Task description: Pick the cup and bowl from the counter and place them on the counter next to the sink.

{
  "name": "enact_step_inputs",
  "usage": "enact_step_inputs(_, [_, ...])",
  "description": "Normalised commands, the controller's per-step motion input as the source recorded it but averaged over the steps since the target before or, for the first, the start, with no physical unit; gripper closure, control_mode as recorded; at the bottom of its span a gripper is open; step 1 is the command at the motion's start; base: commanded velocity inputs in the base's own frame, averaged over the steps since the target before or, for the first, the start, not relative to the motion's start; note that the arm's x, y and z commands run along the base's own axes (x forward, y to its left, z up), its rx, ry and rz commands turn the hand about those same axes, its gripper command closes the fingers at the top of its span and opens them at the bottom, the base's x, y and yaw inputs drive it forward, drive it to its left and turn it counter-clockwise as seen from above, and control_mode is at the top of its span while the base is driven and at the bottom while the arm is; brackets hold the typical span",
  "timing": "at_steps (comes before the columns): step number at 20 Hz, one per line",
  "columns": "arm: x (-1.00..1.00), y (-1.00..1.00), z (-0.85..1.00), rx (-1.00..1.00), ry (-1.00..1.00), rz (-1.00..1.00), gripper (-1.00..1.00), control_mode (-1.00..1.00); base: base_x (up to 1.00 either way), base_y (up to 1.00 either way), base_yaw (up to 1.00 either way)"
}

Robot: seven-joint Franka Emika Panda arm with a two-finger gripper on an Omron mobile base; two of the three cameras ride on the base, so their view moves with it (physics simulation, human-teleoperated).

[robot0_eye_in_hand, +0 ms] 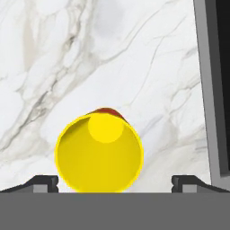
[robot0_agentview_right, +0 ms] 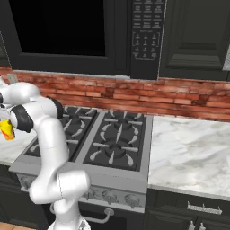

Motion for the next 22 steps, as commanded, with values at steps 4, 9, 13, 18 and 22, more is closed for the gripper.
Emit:
enact_step_inputs(4, [-0.13, -0.24, -0.04, 0.00, 0.00, 0.00, -1.00, -1.00, 0.00, 0.00, 0.00])
enact_step_inputs(9, [0.01, -0.27, 0.00, 0.00, 0.00, 0.00, -1.00, -1.00, 0.00, 0.00, 0.00])
enact_step_inputs(13, [0.01, -0.14, 0.00, 0.00, 0.00, 0.00, -1.00, -1.00, 0.00, 0.00, 0.00])
enact_step_inputs(18, [0.05, 0.00, -0.02, 0.00, 0.00, 0.00, -1.00, -1.00, 0.00, 0.00, 0.00])
enact_step_inputs(22, [0.20, 0.00, -0.12, 0.00, 0.00, 0.00, -1.00, -1.00, 0.00, 0.00, 0.00])
